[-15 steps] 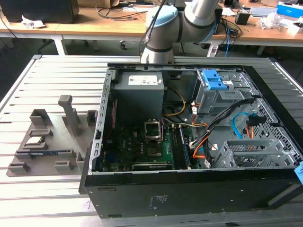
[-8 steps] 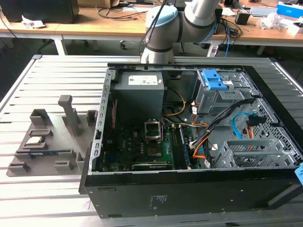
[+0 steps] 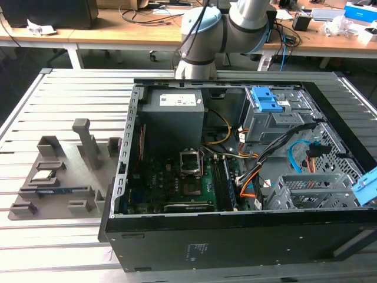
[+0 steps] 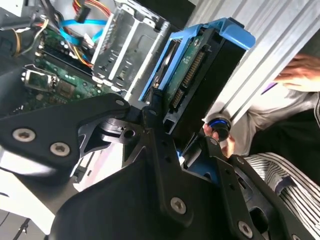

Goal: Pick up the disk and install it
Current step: 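Pick up the disk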

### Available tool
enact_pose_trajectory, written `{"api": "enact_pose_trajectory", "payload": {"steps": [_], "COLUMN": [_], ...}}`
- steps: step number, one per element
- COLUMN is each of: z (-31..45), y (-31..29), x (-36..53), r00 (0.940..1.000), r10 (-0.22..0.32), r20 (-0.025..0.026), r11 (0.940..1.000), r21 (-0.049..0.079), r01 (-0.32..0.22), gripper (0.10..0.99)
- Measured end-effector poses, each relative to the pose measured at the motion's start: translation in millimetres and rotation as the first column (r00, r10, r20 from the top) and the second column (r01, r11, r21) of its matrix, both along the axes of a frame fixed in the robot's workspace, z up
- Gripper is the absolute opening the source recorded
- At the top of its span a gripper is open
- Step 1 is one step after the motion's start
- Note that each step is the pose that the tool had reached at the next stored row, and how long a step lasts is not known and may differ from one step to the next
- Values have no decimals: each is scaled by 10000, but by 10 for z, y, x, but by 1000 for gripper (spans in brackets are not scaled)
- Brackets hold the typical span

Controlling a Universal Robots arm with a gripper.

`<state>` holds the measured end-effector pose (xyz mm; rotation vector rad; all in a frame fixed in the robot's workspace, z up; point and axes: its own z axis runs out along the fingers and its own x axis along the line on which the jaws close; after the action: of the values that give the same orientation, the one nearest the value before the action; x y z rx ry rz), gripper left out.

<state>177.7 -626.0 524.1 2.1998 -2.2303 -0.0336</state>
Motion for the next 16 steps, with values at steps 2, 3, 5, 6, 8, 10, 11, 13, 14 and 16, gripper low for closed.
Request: {"api": "enact_pose_trajectory", "payload": {"steps": [2,3,5,6,8,10,11,13,14,16], "z": [-1,0,0,-1,-1,-1,-1,-8,-14,-42], "y": [98,172,320,359,429,546,563,570,571,572], "x": [0,0,0,0,0,-1,-1,0,0,0], "r00": [10000,10000,10000,10000,10000,10000,10000,10000,10000,10000], "r10": [0,0,0,0,-1,-1,-1,0,0,0], "r20": [0,0,0,0,0,-1,0,0,0,0], "r11": [10000,10000,10000,10000,10000,10000,10000,10000,10000,10000], "r21": [-2,-4,-5,-4,-4,-4,-6,-5,-4,-13], "r01": [0,0,0,0,1,1,1,0,0,0], "gripper": [365,365,365,365,365,365,365,365,365,365]}}
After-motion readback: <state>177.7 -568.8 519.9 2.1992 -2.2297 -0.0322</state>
